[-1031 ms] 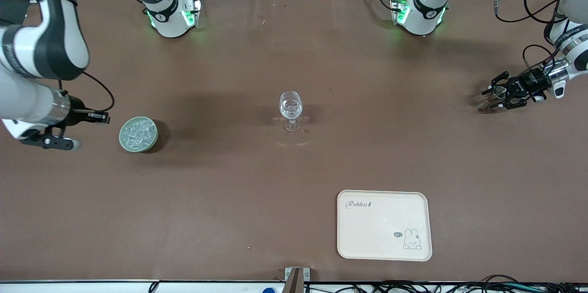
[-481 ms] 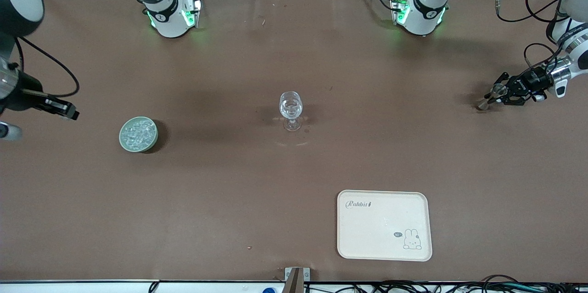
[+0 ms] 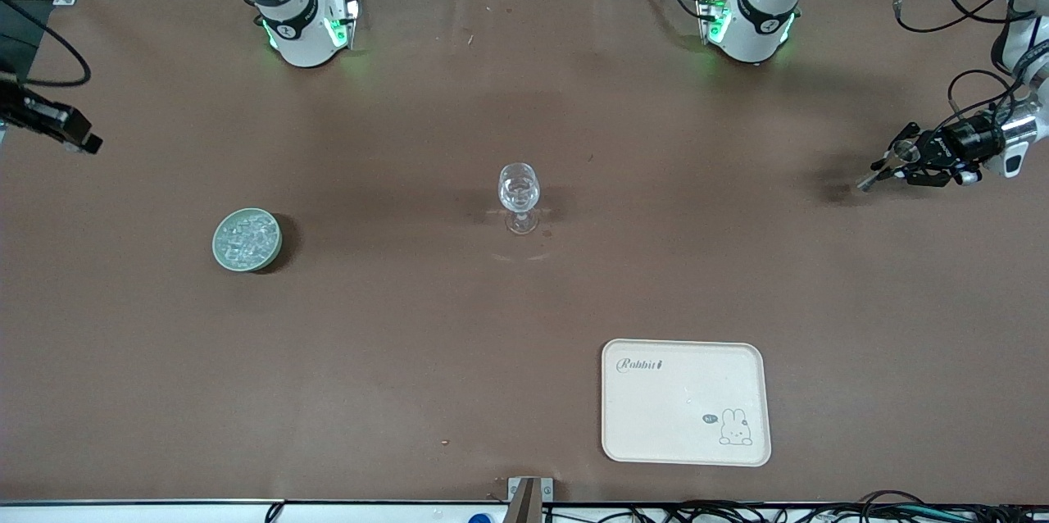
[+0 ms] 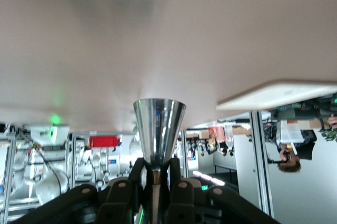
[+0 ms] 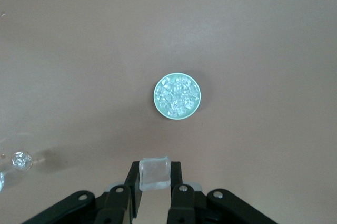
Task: Pour wine and add ice with both arms
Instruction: 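Carry the silver jigger with the left gripper over the wine glass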
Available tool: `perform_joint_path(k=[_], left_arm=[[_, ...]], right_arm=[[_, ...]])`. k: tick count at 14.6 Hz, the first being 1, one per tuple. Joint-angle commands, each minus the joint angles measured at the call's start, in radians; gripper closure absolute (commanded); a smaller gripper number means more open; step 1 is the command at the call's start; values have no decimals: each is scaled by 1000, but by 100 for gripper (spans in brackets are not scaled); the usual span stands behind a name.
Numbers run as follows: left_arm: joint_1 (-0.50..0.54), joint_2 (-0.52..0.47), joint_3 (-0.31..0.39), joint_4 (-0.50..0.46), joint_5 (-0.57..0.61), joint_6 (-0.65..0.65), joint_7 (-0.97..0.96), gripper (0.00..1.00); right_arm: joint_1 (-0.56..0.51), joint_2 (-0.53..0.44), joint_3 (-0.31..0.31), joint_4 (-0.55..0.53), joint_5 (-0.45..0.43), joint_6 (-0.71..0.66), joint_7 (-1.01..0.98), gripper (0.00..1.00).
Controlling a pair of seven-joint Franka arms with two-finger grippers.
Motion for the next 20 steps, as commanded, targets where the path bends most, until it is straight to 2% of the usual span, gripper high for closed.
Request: perform_joint_path(k=[1,3,5,8,11,20], left_arm=[[0,-176,-99,8,85,4,-177,100],[7,-247,-188,47,88,5,-337,100],[8,-282,-313,108,87,11,-493,100],[10,-347,-493,136,79,114,-658,100],[11,-385,-674,130,61,236,-707,99],[10,-367,-1070,96,59,586,-776,98]], right_arm=[[-9,-22,2,-19,19,-5,-1,99],[-9,-24,1,-21,21,-12,-26,99],[-9,-24,2,-19,21,-15,-38,100],[-3,-22,4,-18,29,-9,-38,99],[-1,-24,5,-18,36,-7,-38,99],[-1,-21,7,-18,36,1,-38,99]])
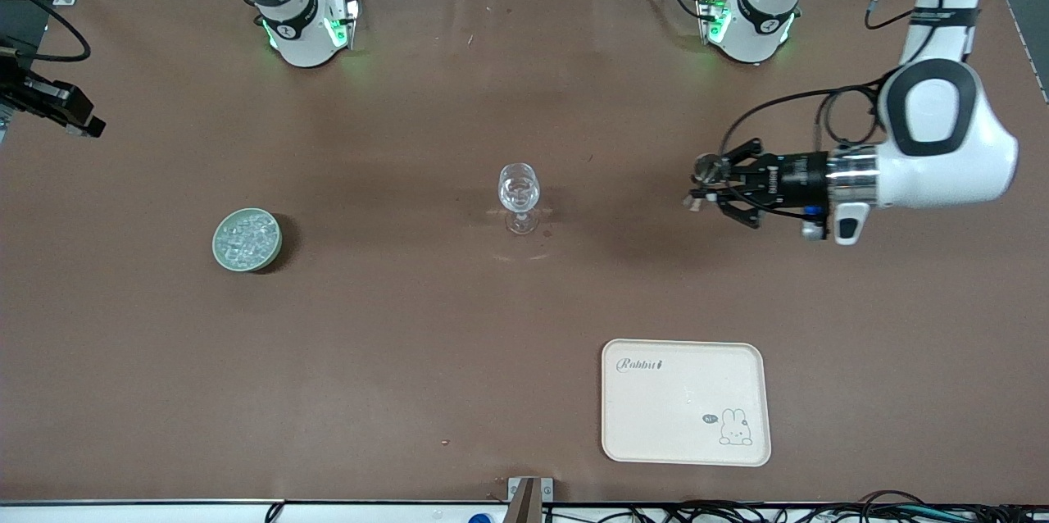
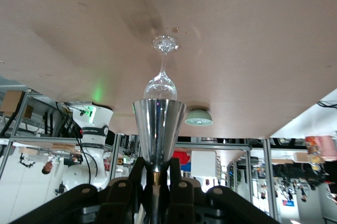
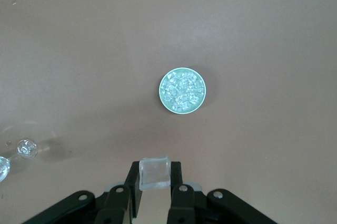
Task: Pour wine and add ice with both arms
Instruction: 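Carry the silver jigger with the left gripper over the wine glass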
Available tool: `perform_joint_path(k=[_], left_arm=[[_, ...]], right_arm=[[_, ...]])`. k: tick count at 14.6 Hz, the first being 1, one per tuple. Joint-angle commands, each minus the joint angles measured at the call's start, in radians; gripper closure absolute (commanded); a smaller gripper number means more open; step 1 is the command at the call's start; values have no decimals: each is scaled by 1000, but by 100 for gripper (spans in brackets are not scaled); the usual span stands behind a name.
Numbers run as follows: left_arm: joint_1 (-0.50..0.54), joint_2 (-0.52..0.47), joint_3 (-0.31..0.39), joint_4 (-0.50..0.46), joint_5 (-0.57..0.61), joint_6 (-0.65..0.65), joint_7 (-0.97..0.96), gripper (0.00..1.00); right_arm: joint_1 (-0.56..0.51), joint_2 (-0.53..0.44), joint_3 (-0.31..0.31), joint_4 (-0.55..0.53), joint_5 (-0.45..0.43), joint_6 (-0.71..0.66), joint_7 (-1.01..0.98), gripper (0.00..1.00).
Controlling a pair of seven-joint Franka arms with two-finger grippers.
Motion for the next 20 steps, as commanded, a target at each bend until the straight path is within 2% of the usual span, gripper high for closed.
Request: perform_joint_path(k=[1,6,9,13,15,20], left_arm=[[11,6,-107,-12,-1,104,-33,98],[-2,84,-287,-12,4,368,-83,98],[-11,121,-365,-14,25,489,-104,98],[-52,186,-414,-12,120,616,-172,98],[-57,198,-424,-9,182,635,-202,98],[-60,235,-460,29,430,650,-401,98]], right_arm=[[-4,-10,2,-10,18,10,-10,99],[-6,-9,1,-10,22,16,-10,99],[-9,-9,1,-12,22,14,-10,99],[-9,-9,2,-12,24,16,-10,99],[-7,-9,1,-12,24,16,-10,99],[-12,-9,1,-12,24,13,-10,99]])
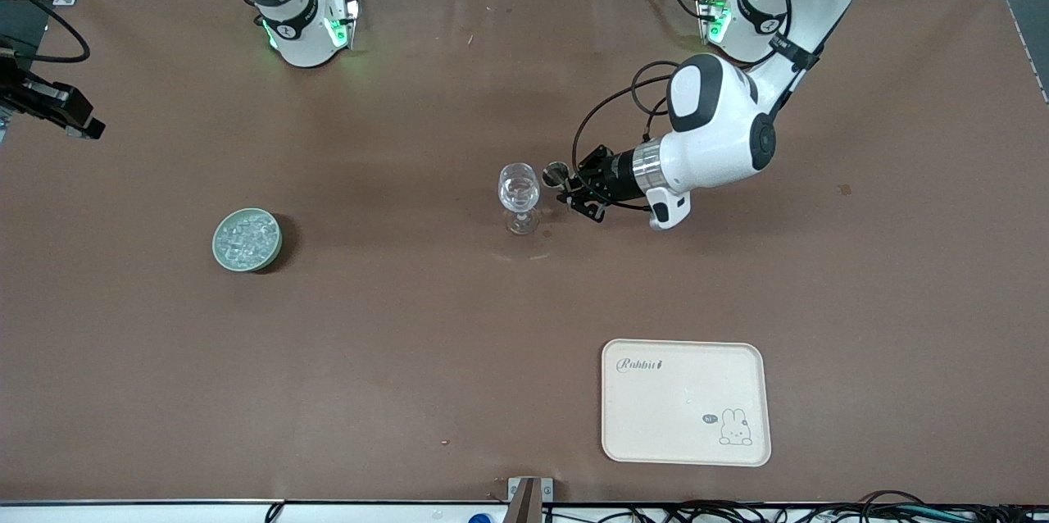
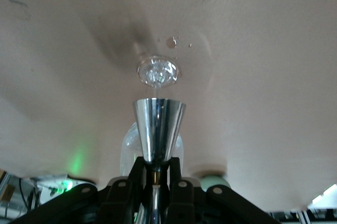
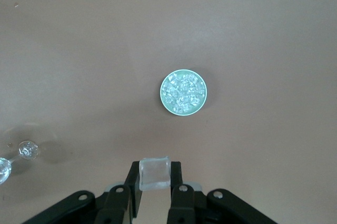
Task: Pour wine and add ice with both arms
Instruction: 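Carry the silver jigger with the left gripper over the wine glass, then tilt the jigger with the left gripper to pour into the glass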
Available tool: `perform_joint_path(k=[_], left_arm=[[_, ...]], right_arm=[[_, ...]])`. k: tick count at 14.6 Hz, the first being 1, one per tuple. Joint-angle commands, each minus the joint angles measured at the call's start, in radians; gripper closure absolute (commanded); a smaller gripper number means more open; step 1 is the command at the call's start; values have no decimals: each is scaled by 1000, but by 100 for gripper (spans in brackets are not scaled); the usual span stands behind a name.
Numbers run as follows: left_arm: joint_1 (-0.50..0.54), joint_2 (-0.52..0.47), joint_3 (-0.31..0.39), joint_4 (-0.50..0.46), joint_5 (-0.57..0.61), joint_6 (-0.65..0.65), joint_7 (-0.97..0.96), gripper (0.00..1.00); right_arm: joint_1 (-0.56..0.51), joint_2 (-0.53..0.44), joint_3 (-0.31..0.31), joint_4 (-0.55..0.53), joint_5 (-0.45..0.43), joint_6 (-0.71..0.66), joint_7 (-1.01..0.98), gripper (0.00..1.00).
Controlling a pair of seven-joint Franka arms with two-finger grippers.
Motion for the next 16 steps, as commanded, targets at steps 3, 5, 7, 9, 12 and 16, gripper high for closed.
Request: perform_joint_path(k=[3,5,7,9,12,16], left_arm=[[-6,62,-44,75,225,16,-191,98],[-12,82,-46,100,319,16,-269,98],[-30,93,-47,115,405,15,-332,98],[-33,105,-52,128,473,15,-380,98],[-33,111,-75,149,554,11,-460,98],[-35,113,-95,148,664,2,-492,98]], right_arm=[[-12,-8,0,-12,21,5,-10,99],[-12,-8,0,-12,21,5,-10,99],[-10,-8,0,-12,21,5,-10,99],[-12,-7,0,-12,21,7,-10,99],[-12,-7,0,-12,21,7,-10,99],[-12,-7,0,-12,29,7,-10,99]])
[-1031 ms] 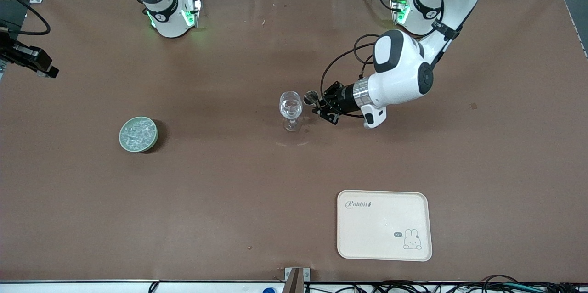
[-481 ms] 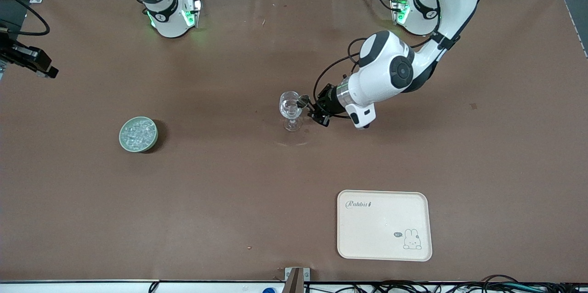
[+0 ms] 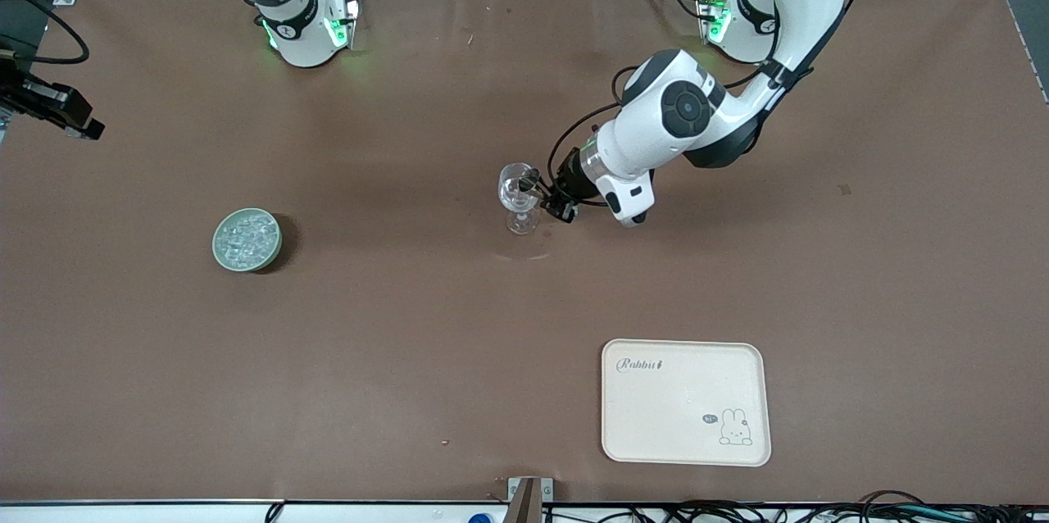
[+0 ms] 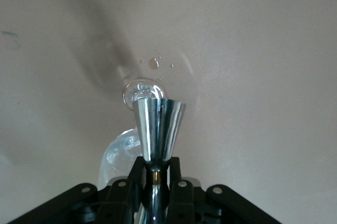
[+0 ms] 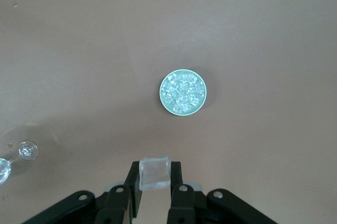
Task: Pour wine and add ice with both arms
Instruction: 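Tilt the jigger with the left gripper to pour into the glass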
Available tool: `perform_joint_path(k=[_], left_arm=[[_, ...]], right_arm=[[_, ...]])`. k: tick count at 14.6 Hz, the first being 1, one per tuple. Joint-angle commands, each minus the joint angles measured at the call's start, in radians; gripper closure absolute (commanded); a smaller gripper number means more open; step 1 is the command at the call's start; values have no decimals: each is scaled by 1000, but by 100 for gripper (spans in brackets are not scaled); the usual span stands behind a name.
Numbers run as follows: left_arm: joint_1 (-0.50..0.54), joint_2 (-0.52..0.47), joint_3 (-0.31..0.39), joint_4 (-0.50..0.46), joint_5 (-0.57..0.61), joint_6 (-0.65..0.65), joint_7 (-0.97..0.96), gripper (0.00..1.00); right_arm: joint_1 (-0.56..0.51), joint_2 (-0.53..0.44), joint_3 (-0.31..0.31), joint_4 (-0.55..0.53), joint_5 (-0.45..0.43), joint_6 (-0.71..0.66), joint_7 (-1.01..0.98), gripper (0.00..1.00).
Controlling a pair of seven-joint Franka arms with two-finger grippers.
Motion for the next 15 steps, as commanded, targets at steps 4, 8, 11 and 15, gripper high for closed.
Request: perform_joint_path(k=[4,8,11,15], left_arm=[[-17,12,-13,19,116,-55,-21,98],[-3,4,-23,22,118,-60,-50,98],[3,-21,-20,20,35,-63,-38,99],[6,-65,18,19,-202,-57,89,100]], right_arm=[[-11,-8,2,-12,27,7,-10,99],[-11,-8,2,-12,27,7,-10,99],[-11,-8,2,-12,27,7,-10,99],[-11,-8,2,-12,27,8,-10,99]])
